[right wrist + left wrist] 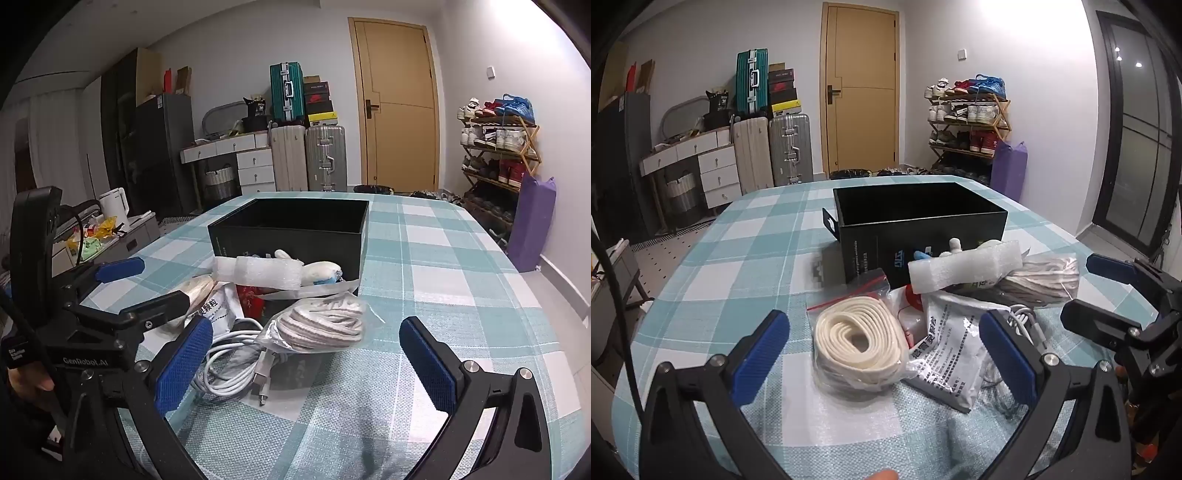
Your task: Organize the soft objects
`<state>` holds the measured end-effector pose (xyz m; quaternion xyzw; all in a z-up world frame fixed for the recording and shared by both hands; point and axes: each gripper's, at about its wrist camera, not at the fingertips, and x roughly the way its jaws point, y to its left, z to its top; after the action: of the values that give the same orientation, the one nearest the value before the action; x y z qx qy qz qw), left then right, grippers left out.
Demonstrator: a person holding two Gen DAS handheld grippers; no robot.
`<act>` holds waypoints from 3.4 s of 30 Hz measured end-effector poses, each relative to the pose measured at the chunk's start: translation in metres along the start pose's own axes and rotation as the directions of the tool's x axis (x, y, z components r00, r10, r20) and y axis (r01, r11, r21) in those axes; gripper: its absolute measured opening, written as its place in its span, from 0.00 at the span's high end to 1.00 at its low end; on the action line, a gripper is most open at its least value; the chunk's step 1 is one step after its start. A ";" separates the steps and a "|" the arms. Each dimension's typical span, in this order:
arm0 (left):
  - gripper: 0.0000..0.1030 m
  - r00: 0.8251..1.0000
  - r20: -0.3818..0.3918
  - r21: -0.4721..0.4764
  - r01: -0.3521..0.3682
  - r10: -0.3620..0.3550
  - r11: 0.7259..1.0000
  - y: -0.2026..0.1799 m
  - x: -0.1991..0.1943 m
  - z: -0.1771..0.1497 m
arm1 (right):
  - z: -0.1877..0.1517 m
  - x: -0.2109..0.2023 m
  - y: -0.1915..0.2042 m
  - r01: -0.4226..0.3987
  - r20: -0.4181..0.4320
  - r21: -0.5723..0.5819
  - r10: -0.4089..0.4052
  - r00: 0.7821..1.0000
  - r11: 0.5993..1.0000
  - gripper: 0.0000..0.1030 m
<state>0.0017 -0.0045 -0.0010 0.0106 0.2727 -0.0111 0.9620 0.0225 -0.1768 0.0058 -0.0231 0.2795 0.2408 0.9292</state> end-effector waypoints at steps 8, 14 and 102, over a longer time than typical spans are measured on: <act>0.00 1.000 0.017 -0.035 0.018 -0.017 0.999 0.019 -0.002 -0.001 | 0.001 0.001 -0.001 0.001 -0.005 -0.001 -0.001 1.000 1.000 0.00; 0.00 1.000 0.018 -0.011 0.000 0.001 1.000 0.002 -0.004 -0.001 | -0.001 0.001 0.000 0.004 -0.004 -0.009 -0.004 1.000 1.000 0.00; 0.00 0.997 -0.064 -0.046 -0.036 0.033 0.998 0.023 0.006 0.006 | 0.008 0.006 0.000 0.050 -0.052 -0.044 -0.053 0.997 0.998 0.00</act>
<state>0.0109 0.0185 0.0009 -0.0071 0.3031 0.0121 0.9529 0.0304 -0.1727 0.0096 -0.0566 0.2982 0.2220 0.9266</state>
